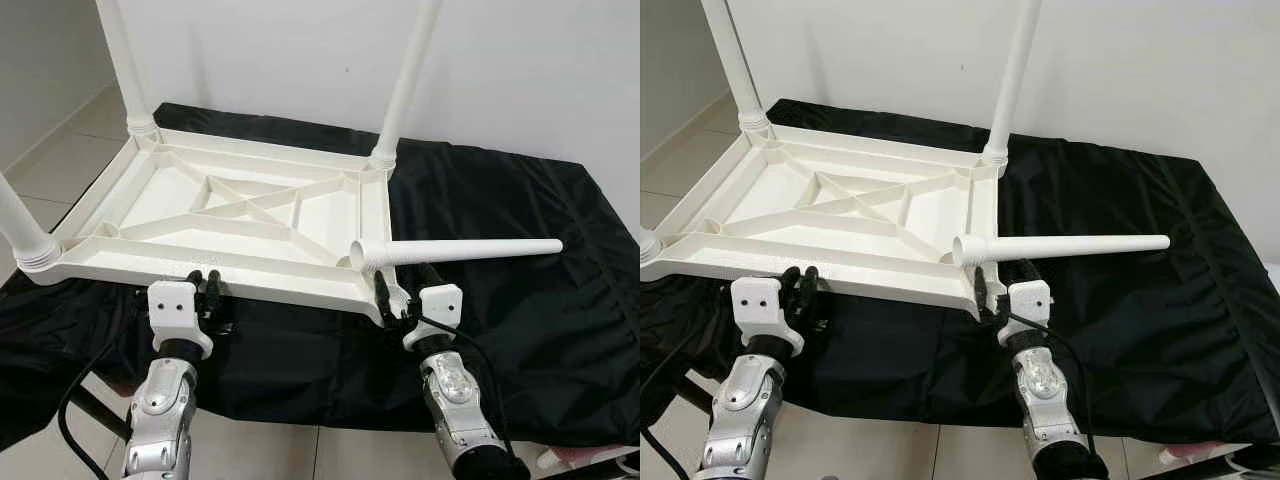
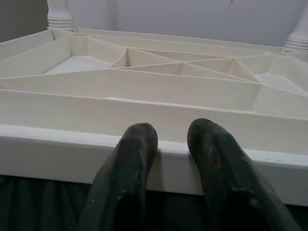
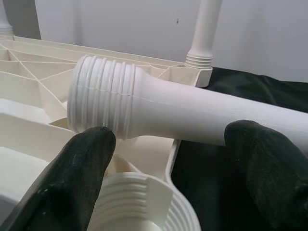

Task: Building children table

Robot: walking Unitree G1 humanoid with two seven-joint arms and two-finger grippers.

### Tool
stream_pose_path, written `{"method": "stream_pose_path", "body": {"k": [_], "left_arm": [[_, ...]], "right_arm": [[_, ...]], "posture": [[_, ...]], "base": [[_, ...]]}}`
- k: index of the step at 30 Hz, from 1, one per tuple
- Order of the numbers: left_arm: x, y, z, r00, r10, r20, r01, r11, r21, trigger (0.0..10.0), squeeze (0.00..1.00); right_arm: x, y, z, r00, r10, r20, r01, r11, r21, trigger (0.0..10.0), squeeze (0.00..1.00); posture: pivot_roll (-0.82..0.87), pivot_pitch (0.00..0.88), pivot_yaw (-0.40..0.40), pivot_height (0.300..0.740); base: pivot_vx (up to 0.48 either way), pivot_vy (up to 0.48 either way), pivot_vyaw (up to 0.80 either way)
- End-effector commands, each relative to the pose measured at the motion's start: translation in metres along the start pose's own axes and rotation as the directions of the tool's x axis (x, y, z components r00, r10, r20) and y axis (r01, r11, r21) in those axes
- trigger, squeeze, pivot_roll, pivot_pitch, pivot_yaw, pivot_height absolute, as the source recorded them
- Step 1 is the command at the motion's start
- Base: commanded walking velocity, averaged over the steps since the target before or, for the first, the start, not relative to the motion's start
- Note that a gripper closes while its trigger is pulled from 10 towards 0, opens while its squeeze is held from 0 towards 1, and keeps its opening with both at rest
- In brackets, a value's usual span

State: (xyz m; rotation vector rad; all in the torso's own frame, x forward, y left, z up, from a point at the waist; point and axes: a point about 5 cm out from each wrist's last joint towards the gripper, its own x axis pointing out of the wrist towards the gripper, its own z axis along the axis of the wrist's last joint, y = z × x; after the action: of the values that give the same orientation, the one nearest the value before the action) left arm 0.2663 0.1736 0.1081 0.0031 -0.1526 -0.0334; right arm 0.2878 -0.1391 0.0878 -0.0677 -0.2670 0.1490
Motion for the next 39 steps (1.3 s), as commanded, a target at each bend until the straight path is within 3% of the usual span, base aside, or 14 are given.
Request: {"method": "stream_pose_path", "body": {"k": [1,3,4,6,7,39], "left_arm": [[-0.0031,0.001,-0.0026,0.999,0.039,-0.018,-0.04,0.999,-0.013,10.0,1.0],[-0.0027,0.0008,-0.0025,0.999,0.04,-0.019,-0.04,0.999,-0.007,10.0,1.0],[-0.0023,0.0008,-0.0024,0.999,0.04,-0.02,-0.04,0.999,-0.002,10.0,0.09],[-0.0021,0.0008,-0.0024,0.999,0.041,-0.021,-0.041,0.999,0.002,10.0,0.09],[-0.0019,0.0007,-0.0024,0.999,0.039,-0.023,-0.039,0.999,0.007,10.0,0.0],[0.0006,-0.0018,-0.0015,0.999,0.028,-0.025,-0.027,0.998,0.05,10.0,0.0]], "right_arm": [[-0.0034,-0.0015,-0.0018,1.0,0.002,-0.011,-0.002,1.0,0.005,10.0,1.0],[-0.0033,-0.0024,-0.002,1.0,-0.008,-0.014,0.007,1.0,-0.008,10.0,1.0],[-0.0034,-0.003,-0.0024,1.0,-0.014,-0.017,0.013,1.0,-0.018,10.0,0.25],[-0.0034,-0.0034,-0.0027,1.0,-0.017,-0.02,0.016,1.0,-0.024,10.0,0.25],[-0.0036,-0.0036,-0.0028,1.0,-0.018,-0.021,0.017,0.999,-0.03,10.0,0.0],[-0.0033,-0.0085,-0.003,0.999,-0.03,-0.026,0.029,0.999,-0.039,10.0,0.0]], "posture": [[0.04,0.021,-0.076,0.74],[0.04,0.021,-0.075,0.74],[0.04,0.021,-0.074,0.74],[0.04,0.021,-0.074,0.74],[0.04,0.021,-0.073,0.74],[0.04,0.034,-0.074,0.74]], "base": [[0.0,0.0,0.0],[0.0,0.0,0.0],[0.0,0.0,0.0],[0.0,0.0,0.0],[0.0,0.0,0.0],[0.0,0.0,0.0]]}}
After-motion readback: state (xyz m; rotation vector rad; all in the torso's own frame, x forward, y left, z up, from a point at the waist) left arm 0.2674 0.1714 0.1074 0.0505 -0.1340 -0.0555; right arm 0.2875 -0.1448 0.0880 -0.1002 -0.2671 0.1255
